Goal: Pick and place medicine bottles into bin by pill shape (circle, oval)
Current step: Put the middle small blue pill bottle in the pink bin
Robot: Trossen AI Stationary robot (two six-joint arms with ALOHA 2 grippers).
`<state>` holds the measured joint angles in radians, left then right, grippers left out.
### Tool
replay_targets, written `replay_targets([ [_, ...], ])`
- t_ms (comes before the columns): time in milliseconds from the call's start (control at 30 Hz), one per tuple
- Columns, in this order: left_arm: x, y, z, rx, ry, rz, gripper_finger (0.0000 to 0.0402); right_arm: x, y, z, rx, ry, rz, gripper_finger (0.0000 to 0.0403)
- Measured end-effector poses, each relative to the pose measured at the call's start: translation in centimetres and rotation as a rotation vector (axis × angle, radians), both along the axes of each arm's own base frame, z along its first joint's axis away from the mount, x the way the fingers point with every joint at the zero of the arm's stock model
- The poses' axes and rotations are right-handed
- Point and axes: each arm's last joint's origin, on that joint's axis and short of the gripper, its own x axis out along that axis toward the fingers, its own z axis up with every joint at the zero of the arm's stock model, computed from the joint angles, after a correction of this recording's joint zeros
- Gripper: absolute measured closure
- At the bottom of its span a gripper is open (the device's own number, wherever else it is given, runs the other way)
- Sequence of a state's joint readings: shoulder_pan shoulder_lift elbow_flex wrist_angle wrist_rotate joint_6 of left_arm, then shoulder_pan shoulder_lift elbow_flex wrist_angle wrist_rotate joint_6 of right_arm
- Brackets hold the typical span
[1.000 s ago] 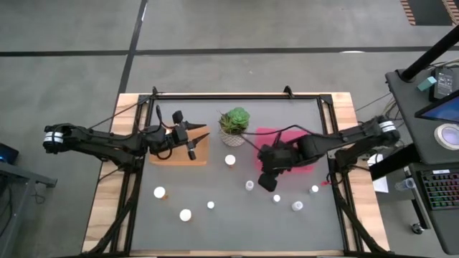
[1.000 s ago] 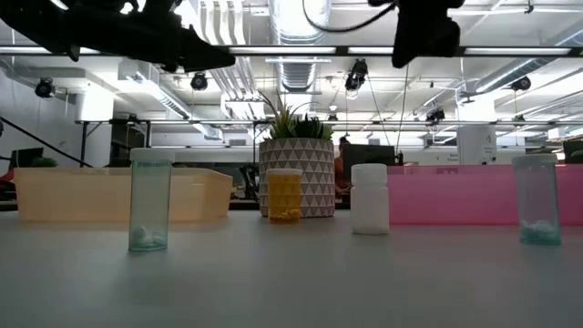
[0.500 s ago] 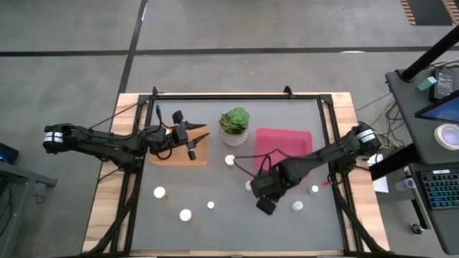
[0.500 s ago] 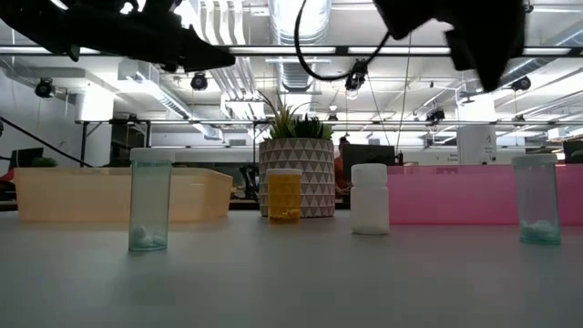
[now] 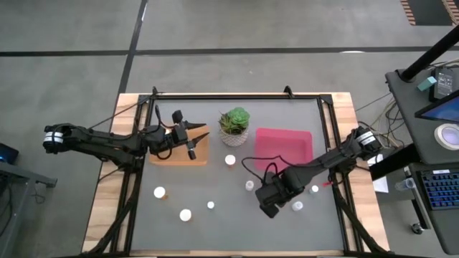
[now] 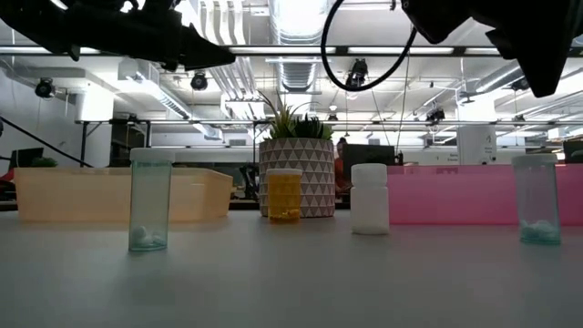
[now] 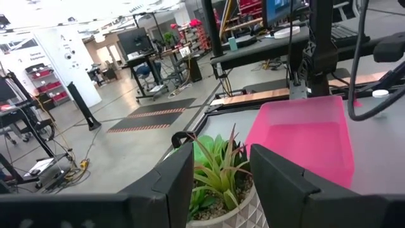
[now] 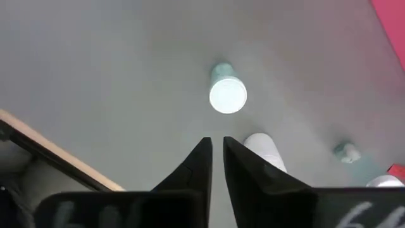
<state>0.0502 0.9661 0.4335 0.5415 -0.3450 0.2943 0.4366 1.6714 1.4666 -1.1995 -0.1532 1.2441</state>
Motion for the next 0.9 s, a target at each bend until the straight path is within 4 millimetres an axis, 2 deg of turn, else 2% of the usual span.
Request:
replay_targets([
  [333, 0.0, 0.0, 0.0, 0.0, 0.0, 0.0, 0.0262, -0.2, -0.3, -1.1, -0.062, 0.028, -0.118, 0.0227],
  [467, 0.0, 0.0, 0.0, 0.0, 0.0, 0.0, 0.0262, -0.3, -0.4, -1.6, -0.075, 0.031, -0.121, 0.0188],
  [667, 0.0, 0.0, 0.0, 0.0, 0.001, -0.001, 0.0262, -0.3, -0.4, -2.8, -0.065, 0.013, -0.121, 0.0166],
  [900, 0.0, 0.0, 0.0, 0.0, 0.001, 0.0, 0.0262, -0.5, -0.5, -4.3, -0.063, 0.009, -0.12, 0.0173],
])
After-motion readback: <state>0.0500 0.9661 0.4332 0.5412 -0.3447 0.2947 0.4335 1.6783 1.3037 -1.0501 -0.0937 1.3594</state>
